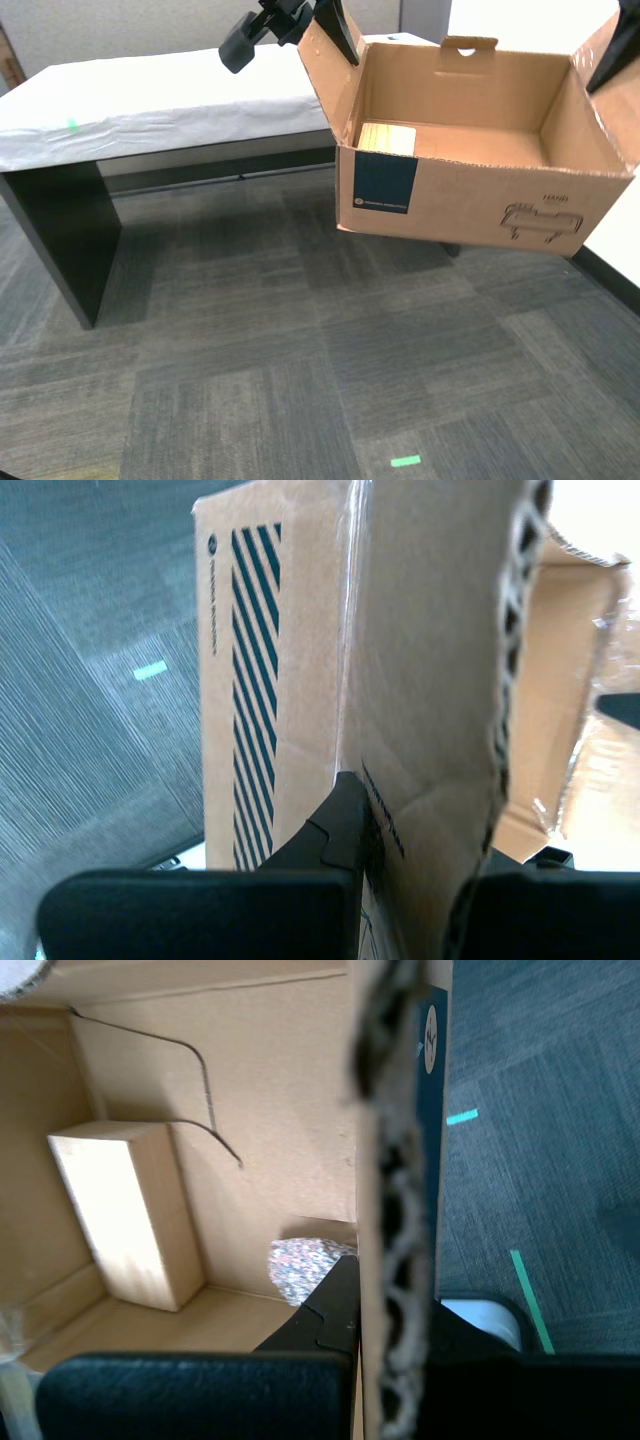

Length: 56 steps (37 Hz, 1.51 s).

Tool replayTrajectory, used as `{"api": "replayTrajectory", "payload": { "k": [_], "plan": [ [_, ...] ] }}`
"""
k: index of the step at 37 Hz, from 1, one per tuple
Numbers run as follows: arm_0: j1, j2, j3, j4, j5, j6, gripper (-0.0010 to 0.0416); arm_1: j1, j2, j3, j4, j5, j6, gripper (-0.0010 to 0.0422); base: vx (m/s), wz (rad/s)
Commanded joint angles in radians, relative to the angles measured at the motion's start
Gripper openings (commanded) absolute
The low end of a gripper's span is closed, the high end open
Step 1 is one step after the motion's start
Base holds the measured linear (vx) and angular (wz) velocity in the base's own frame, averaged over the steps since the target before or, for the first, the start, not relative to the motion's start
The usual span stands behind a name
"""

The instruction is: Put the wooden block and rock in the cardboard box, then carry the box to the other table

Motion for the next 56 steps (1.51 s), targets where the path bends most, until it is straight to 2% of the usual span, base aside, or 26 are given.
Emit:
{"api": "replayTrajectory", "payload": {
  "k": [1,5,8,16,24,33,45,49,52,56],
  "plan": [
    [0.001,-0.001,-0.039,0.021,-0.019,0.024,-0.0001,-0.003,0.0,0.002,0.027,0.018,0.026,-0.0001,0.118,0.156],
    [0.001,-0.001,-0.069,0.043,-0.019,0.032,-0.0001,-0.003,0.001,0.002,0.052,0.022,0.041,-0.0001,0.117,0.136],
    [0.001,-0.001,-0.074,0.053,-0.019,0.054,-0.0001,-0.002,0.001,0.002,0.054,0.038,0.064,-0.0001,0.12,0.112],
    [0.001,-0.001,-0.036,0.054,-0.019,0.073,-0.0001,-0.002,0.001,0.002,0.048,0.045,0.127,-0.0001,0.122,0.153],
    [0.001,-0.001,0.003,0.051,-0.019,0.075,-0.0001,-0.003,0.001,-0.008,0.027,0.053,0.131,-0.0001,0.121,0.071],
    [0.001,-0.001,0.03,0.046,-0.019,0.073,-0.0001,-0.005,-0.003,-0.06,0.027,0.058,0.112,-0.0001,0.128,0.047],
    [0.001,-0.001,0.023,0.025,-0.02,-0.001,-0.0001,-0.005,-0.061,-0.178,0.034,0.055,0.092,-0.0001,0.147,0.012],
    [0.001,-0.001,0.023,0.002,-0.02,-0.04,-0.0001,-0.005,-0.109,-0.241,0.057,0.047,0.056,-0.0001,0.159,-0.005],
    [0.001,-0.001,0.023,-0.02,-0.019,-0.07,-0.0001,-0.005,-0.161,-0.293,0.093,0.006,0.018,-0.0001,0.163,-0.022],
    [0.001,-0.001,0.023,-0.021,-0.019,-0.087,-0.0001,-0.004,-0.216,-0.342,0.103,0.002,-0.015,-0.0001,0.167,-0.023]
  ]
}}
